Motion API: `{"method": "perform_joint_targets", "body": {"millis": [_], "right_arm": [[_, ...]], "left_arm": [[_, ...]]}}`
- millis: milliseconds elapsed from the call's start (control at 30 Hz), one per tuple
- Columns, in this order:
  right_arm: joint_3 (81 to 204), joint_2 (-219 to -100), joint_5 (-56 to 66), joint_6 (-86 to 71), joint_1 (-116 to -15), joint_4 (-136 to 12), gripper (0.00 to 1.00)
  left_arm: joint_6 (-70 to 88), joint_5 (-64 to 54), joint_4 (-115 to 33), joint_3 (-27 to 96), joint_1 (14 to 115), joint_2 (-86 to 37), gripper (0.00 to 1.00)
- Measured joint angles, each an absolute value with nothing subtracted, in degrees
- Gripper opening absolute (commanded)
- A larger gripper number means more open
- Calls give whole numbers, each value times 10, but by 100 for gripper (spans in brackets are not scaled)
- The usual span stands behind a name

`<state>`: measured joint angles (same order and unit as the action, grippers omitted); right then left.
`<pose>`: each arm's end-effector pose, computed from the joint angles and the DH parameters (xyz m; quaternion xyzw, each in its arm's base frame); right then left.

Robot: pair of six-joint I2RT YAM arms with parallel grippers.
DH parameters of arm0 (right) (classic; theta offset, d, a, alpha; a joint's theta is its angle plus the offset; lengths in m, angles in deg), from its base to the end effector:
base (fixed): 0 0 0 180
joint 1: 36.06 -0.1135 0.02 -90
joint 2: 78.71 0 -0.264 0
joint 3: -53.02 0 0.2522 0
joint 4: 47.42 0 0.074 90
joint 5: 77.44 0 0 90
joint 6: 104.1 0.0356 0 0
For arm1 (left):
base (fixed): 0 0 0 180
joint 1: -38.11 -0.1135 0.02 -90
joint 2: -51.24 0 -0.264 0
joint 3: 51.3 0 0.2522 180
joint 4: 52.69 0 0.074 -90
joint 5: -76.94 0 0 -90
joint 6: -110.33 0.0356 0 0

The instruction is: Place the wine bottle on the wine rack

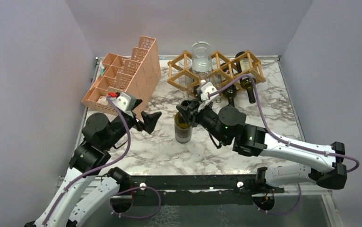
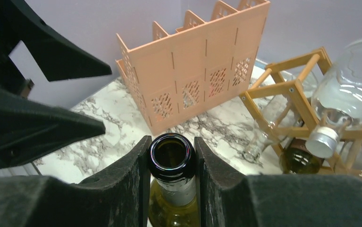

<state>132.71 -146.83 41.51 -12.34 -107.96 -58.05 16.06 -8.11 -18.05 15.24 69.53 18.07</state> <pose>0.1015 0.2549 0.4108 -0.2443 0.6581 0.2735 0.6576 0.1000 -0.0647 0.3942 0.1970 0.6872 -0.2435 0.6555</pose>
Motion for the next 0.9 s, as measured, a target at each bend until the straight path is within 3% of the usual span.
{"method": "perform_joint_targets", "body": {"millis": [167,467,900], "right_arm": [[1306,-1419,431,-100,-1080,-627,1],[1303,-1384,442,-96,-1080,-663,1],[1351,-1384,358,-107,-1080,-703,1]], "left_arm": [[124,53,-264,55,695,203,97],[54,260,-413,-27,701,101,99],[56,304,-605,-70,753,-3,99]]}}
